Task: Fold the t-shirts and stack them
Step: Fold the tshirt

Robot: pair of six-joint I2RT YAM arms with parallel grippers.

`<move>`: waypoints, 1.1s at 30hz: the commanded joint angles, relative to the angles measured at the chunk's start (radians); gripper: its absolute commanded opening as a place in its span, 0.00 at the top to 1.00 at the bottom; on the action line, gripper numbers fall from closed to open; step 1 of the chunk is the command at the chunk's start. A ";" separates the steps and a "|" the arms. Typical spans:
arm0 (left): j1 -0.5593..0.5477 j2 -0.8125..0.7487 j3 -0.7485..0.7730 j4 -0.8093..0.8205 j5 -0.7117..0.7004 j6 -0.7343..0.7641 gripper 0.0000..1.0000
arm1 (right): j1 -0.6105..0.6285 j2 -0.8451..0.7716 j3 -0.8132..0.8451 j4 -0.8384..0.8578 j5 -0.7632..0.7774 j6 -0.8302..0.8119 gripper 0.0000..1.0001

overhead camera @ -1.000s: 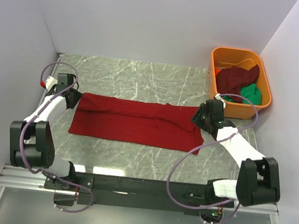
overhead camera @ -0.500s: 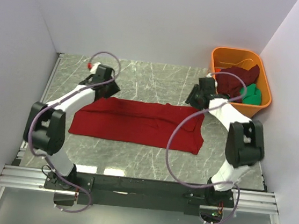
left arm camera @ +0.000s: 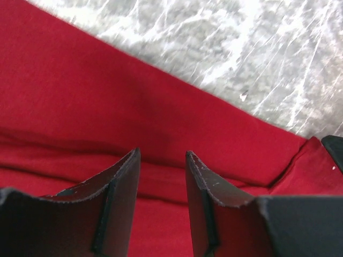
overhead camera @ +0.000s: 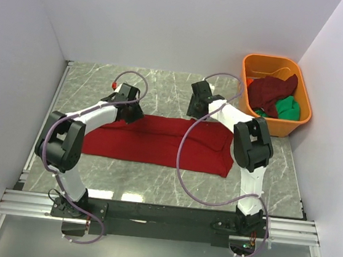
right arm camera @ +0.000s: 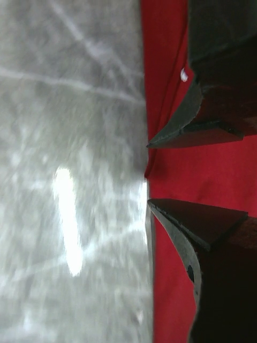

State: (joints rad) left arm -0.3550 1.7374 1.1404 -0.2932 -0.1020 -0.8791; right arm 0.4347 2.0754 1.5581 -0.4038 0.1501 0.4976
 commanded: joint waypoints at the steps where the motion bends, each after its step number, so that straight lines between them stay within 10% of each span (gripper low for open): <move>1: -0.001 -0.082 -0.021 0.028 -0.011 -0.014 0.56 | 0.004 0.018 0.031 -0.046 0.101 0.010 0.51; 21: 0.001 -0.068 -0.042 0.029 -0.002 -0.021 0.57 | 0.039 0.041 0.042 -0.006 0.101 0.027 0.53; 33: 0.001 -0.059 -0.045 0.028 -0.008 -0.029 0.57 | 0.045 -0.040 -0.044 0.031 0.118 0.050 0.91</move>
State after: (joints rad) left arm -0.3550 1.6985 1.0969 -0.2924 -0.1024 -0.8898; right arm 0.4721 2.1220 1.5368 -0.3992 0.2337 0.5316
